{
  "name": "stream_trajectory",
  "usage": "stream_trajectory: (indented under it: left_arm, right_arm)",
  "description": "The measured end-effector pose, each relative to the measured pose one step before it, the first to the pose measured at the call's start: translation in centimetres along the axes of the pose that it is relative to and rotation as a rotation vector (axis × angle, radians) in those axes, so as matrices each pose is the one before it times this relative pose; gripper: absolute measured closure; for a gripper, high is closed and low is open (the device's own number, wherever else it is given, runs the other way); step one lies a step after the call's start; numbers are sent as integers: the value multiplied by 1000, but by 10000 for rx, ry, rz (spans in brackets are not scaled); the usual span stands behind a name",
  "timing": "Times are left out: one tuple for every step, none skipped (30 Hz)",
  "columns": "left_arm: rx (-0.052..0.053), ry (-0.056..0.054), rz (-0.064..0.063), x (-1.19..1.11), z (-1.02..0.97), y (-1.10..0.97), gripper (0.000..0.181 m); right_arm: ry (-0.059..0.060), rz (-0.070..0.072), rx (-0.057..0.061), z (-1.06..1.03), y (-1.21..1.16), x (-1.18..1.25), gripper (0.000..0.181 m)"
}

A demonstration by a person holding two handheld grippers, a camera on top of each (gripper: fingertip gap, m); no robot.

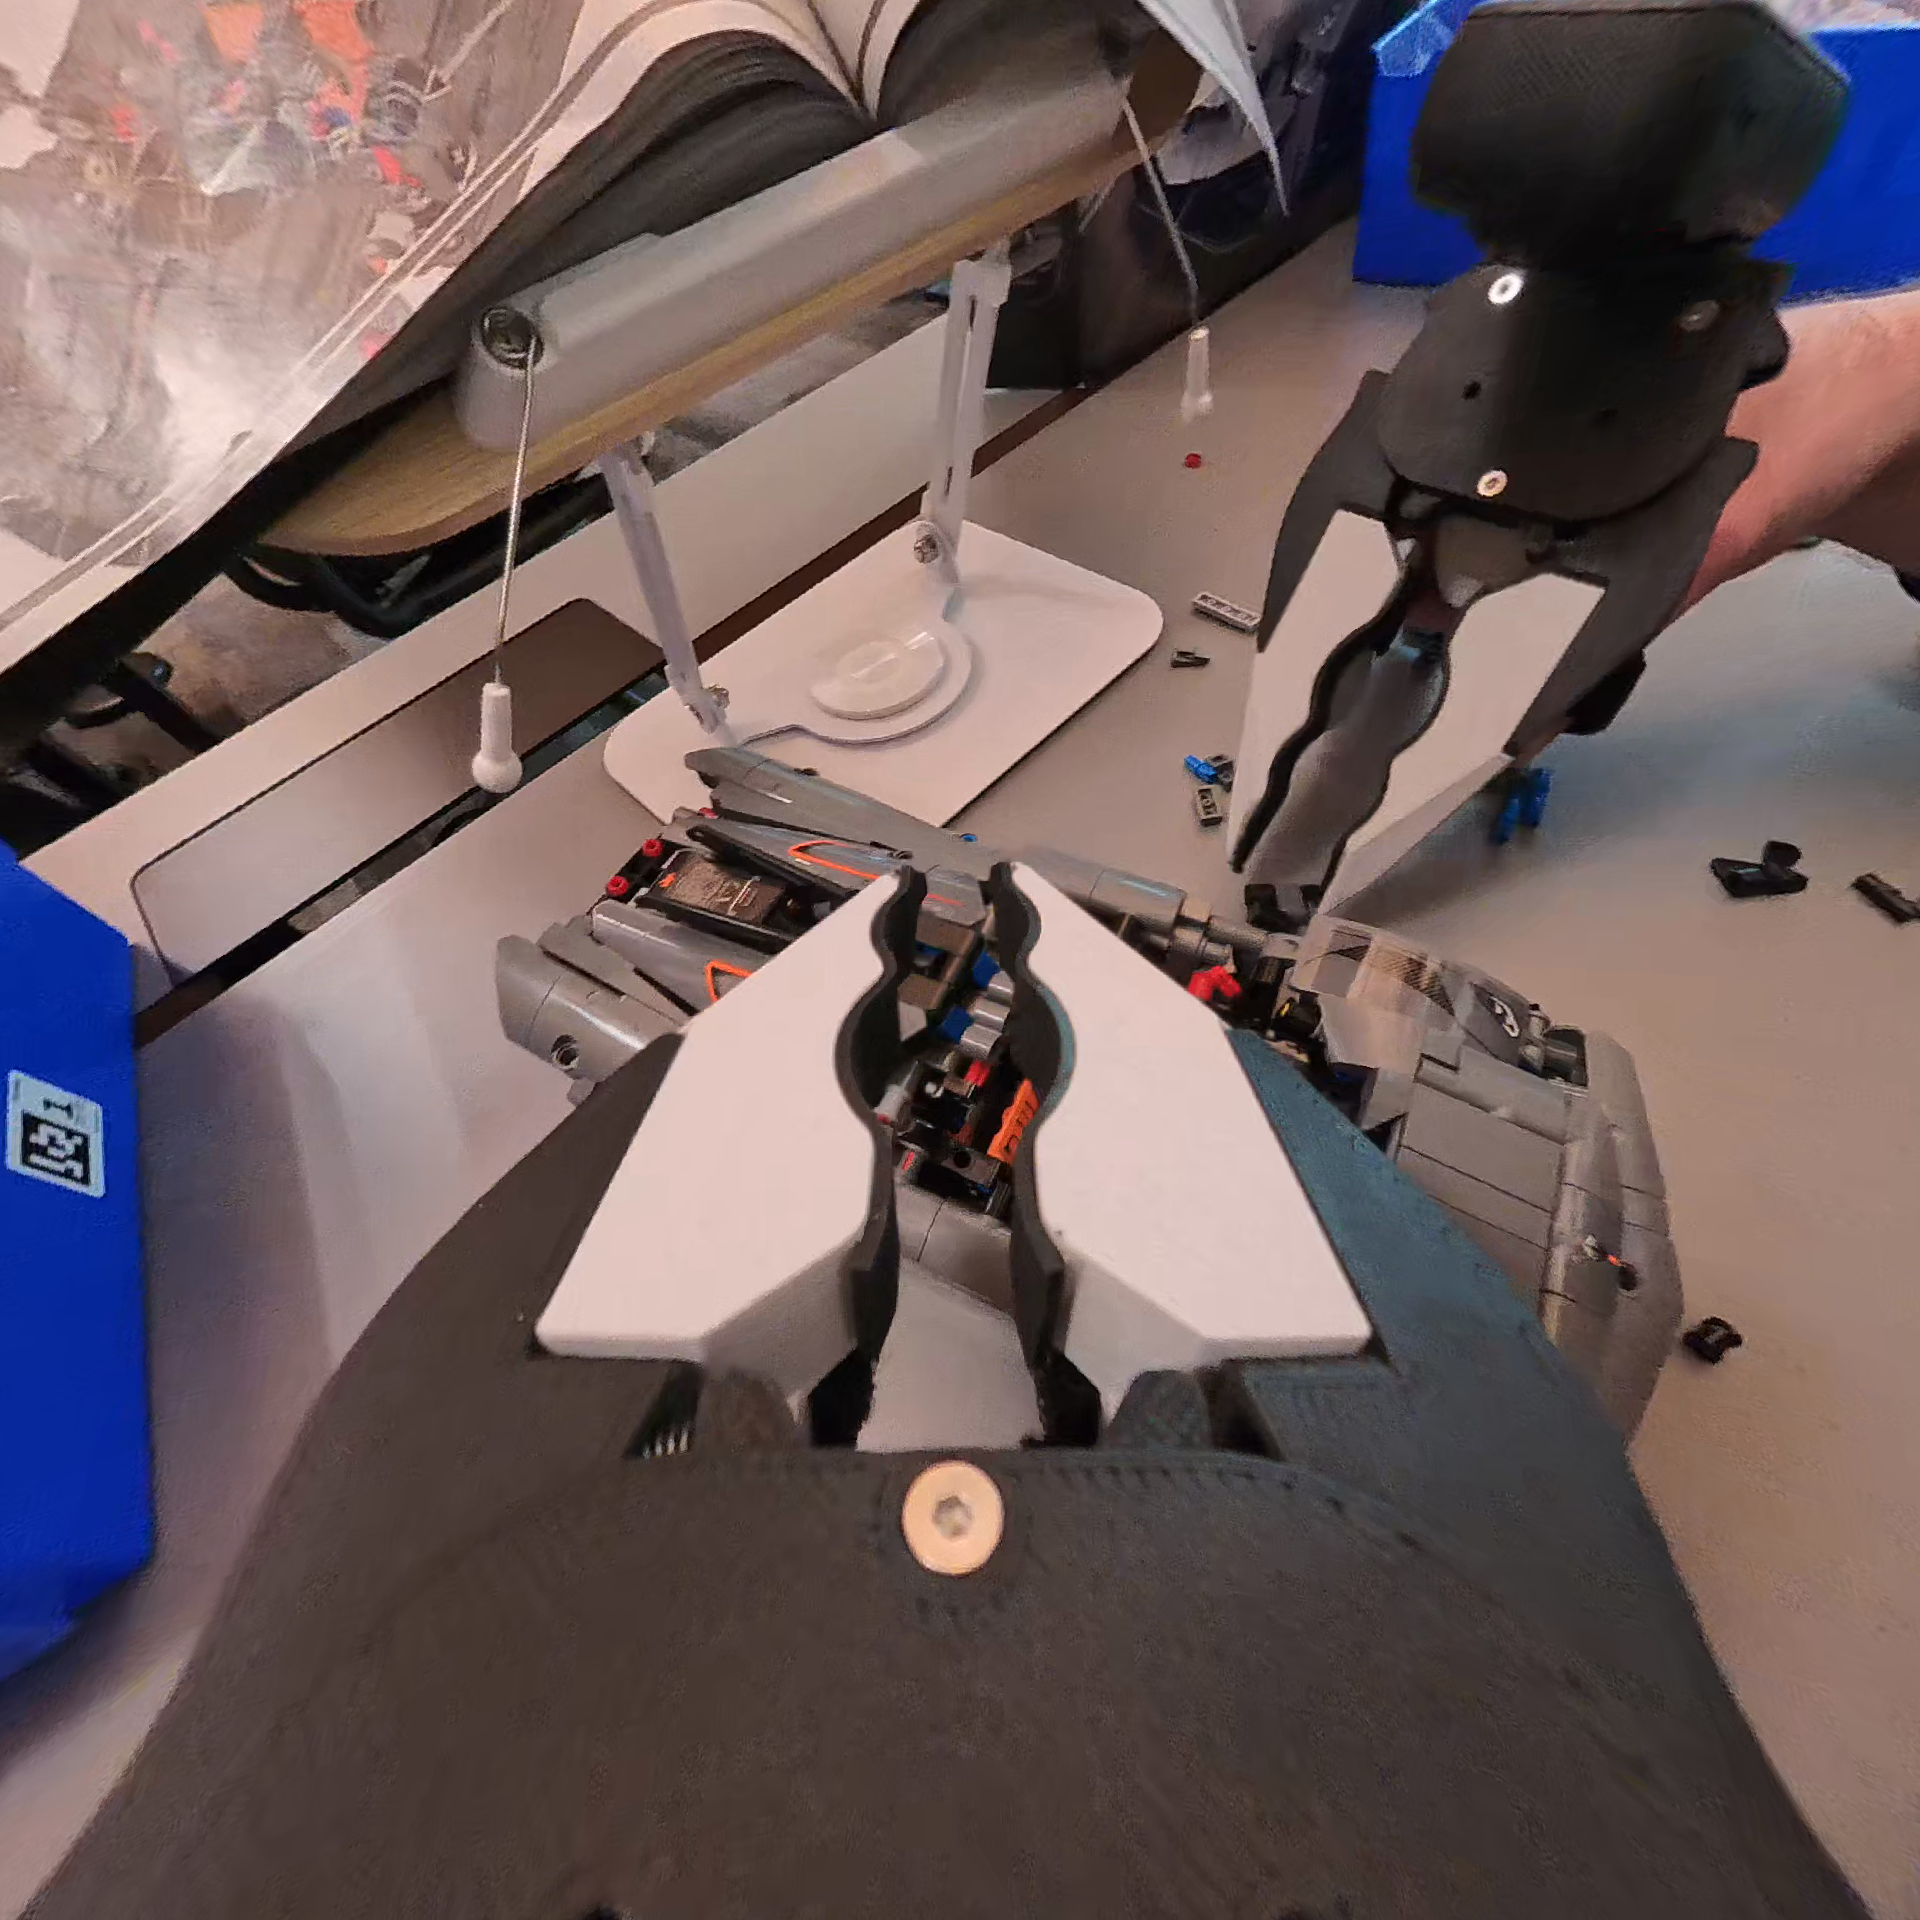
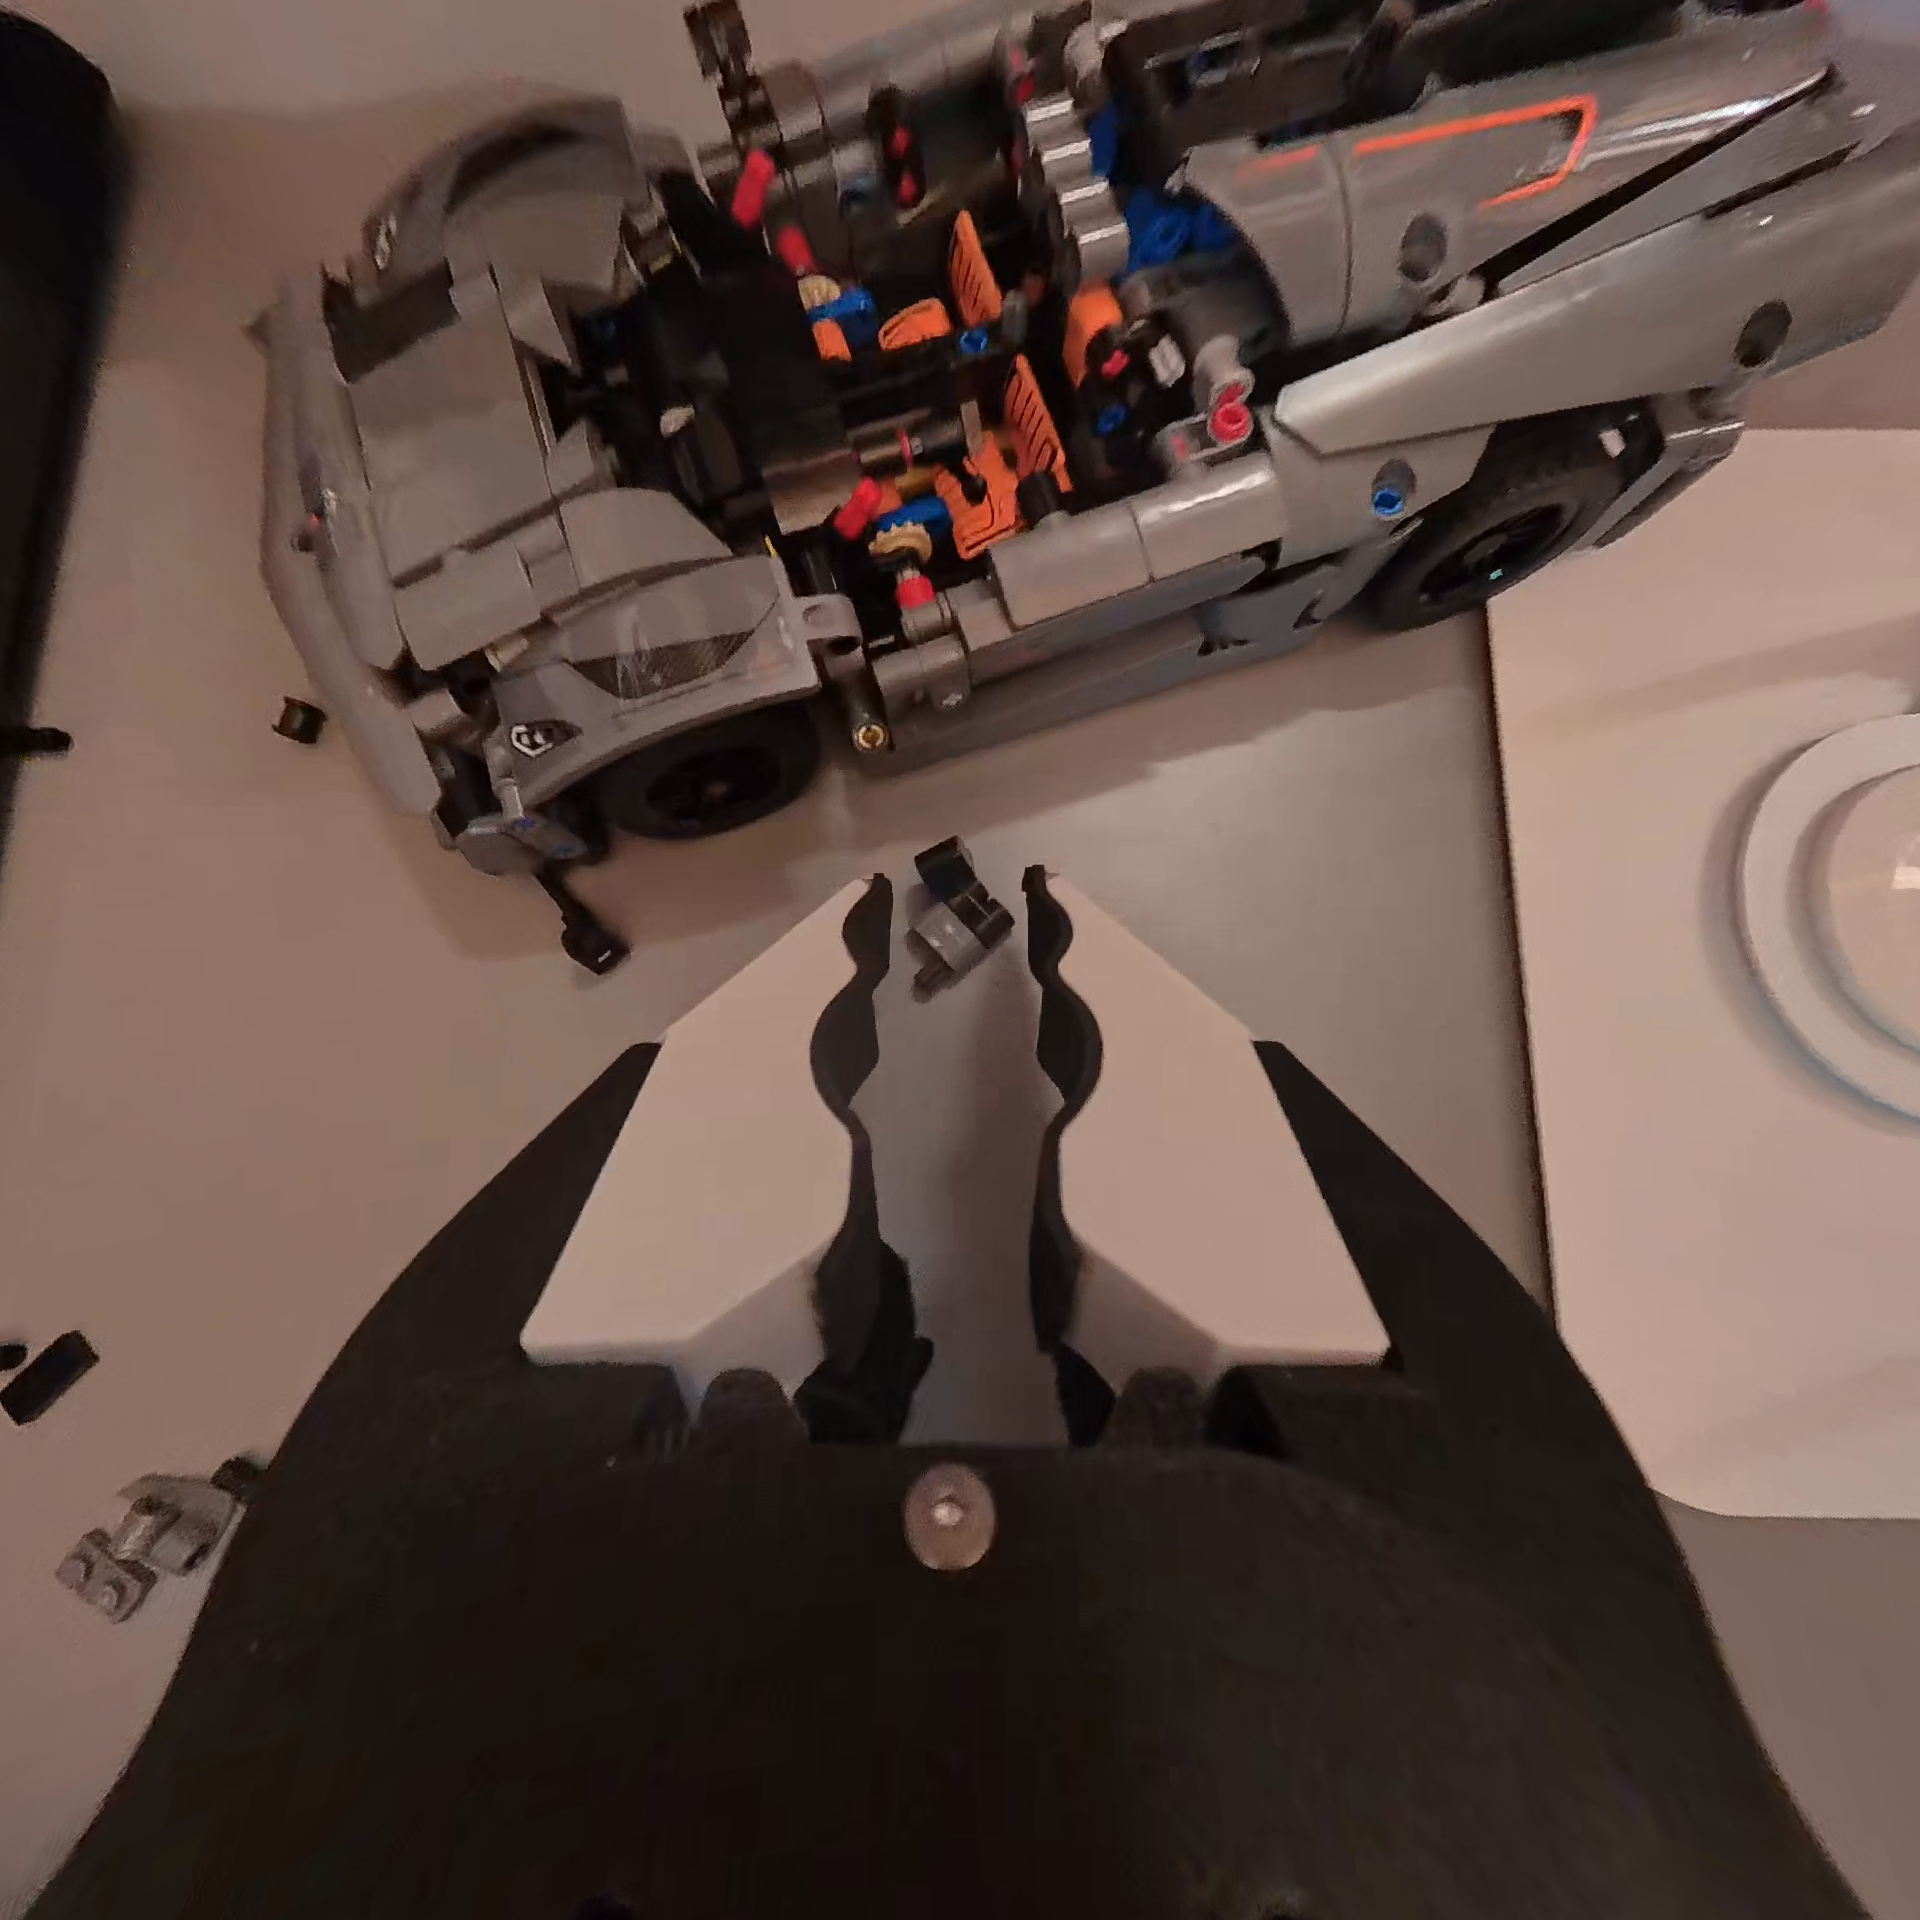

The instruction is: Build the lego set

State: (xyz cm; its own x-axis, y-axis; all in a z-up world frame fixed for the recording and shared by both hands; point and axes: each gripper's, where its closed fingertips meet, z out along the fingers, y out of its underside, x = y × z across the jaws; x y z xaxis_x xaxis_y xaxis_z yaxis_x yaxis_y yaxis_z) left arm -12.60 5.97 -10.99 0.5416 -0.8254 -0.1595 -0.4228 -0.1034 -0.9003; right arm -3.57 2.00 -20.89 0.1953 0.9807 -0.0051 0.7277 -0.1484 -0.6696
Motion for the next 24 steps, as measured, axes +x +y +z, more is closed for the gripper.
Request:
stream_trajectory:
  left_arm:
    - [-121, -37, 56, -21, 93, 186, 169]
    - [-127, -13, 80, 68, 142, 187, 169]
    - [-134, -24, 91, 83, 171, 180, 170]
    - [-127, -29, 106, 77, 173, 153, 170]
    - [-110, -10, 82, 98, 169, 138, 170]
    - [-85, 11, 44, 102, 146, 110, 170]
    - [-64, 15, 21, 74, 110, 94, 170]
    - [-42, -3, 8, 18, 65, 58, 170]
    - [-16, 10, 1, 25, 24, 24, 170]
    - [-1, 29, -11, 48, -1, 1, 170]
    - [11, 22, -4, 35, -27, -20, 170]
    - [23, 22, 10, 57, -30, -61, 170]
    - [12, 61, 8, 131, -13, -53, 170]
    - [-20, 87, 6, 190, 36, -5, 170]
    - [-75, 114, 22, 244, 98, 79, 170]
    - [-110, 72, 66, 219, 144, 130, 170]
    - [-118, 94, 83, 259, 177, 134, 170]
    - [-112, 154, 52, 354, 209, 130, 170]
    - [-132, 140, 26, 320, 252, 161, 170]
    - [-136, 33, 75, 187, 265, 153, 170]
    - [-137, 49, 74, 207, 242, 139, 170]
    - [-83, 92, 41, 255, 240, 69, 170]
    - [-60, 89, 21, 236, 230, 34, 170]
    - [-55, 22, 47, 164, 202, 1, 170]
  right_arm:
    - [27, -31, -137, 181, 226, -2, 156]
    - [30, -26, -110, 154, 177, 24, 156]
    - [23, -28, -71, 117, 134, 4, 157]
    - [-2, -21, -57, 99, 100, -24, 157]
    - [5, -20, -63, 81, 109, -13, 158]
    - [7, -20, -63, 62, 115, 3, 160]
    - [-32, -7, -61, 50, 114, -58, 161]
    - [-72, 4, -47, 24, 89, -117, 161]
    - [-101, 6, -7, -25, 34, -150, 161]
    - [-83, 10, 46, -68, -68, -113, 161]
    - [17, 22, 109, -108, -180, 53, 161]
    - [84, 46, 179, -149, -300, 178, 162]
    - [73, 72, 232, -162, -414, 168, 162]
    - [73, 83, 262, -170, -459, 189, 162]
    - [72, 75, 271, -186, -470, 169, 162]
    - [46, 46, 239, -166, -431, 119, 162]
    - [84, 25, 200, -165, -366, 166, 162]
    - [126, 39, 214, -137, -394, 235, 162]
    - [59, 89, 259, -103, -450, 153, 163]
    - [-24, 125, 281, -8, -477, 10, 163]
    - [-23, 93, 220, 104, -402, -20, 163]
    - [43, 26, 104, 195, -213, 16, 163]
    - [89, -5, 37, 199, -117, 60, 163]
    - [43, 26, 58, 182, -147, -1, 163]
